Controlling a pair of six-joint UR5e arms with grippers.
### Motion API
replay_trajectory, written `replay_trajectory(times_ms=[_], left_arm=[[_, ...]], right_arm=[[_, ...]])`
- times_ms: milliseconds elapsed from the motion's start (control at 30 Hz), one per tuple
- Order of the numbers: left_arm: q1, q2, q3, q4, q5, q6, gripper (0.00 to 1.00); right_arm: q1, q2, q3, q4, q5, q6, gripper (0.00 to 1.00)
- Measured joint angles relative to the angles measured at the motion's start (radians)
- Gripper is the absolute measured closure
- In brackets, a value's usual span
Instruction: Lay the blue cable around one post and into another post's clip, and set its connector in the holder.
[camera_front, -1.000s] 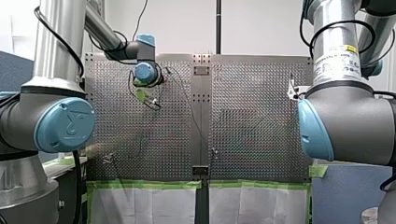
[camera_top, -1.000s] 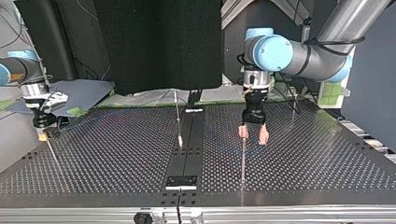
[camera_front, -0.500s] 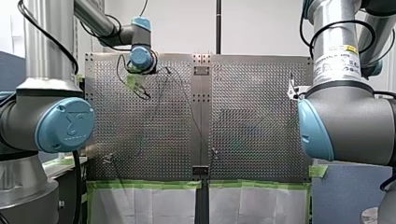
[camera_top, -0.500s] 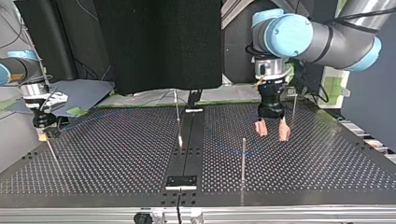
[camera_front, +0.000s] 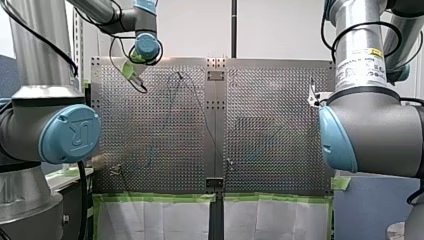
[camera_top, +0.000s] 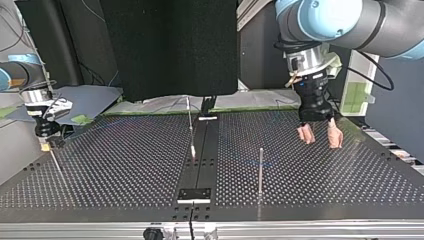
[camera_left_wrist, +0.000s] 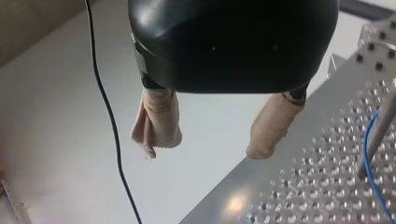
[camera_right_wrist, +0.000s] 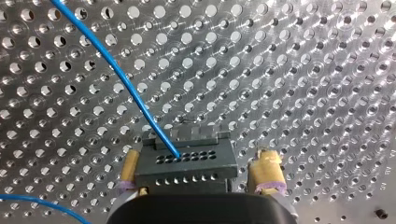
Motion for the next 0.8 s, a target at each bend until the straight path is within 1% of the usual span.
replay_trajectory(times_ms=[200, 300, 467, 800], left_arm=[[-0.009, -0.042, 0.039, -0.059, -0.06, 0.061, 0.0], [-0.015, -0.068, 0.051, -0.088, -0.08, 0.091, 0.0], [-0.026, -0.083, 0.062, -0.135, -0.11, 0.138, 0.0], [-0.045, -0.084, 0.076, -0.231, -0.12, 0.236, 0.0]], right_arm=[[0.0, 0.0, 0.0, 0.001, 0.0, 0.0, 0.0], [0.0, 0.0, 0.0, 0.001, 0.0, 0.0, 0.0], [0.0, 0.0, 0.0, 0.001, 0.0, 0.0, 0.0], [0.0, 0.0, 0.0, 0.0, 0.0, 0.0, 0.0]])
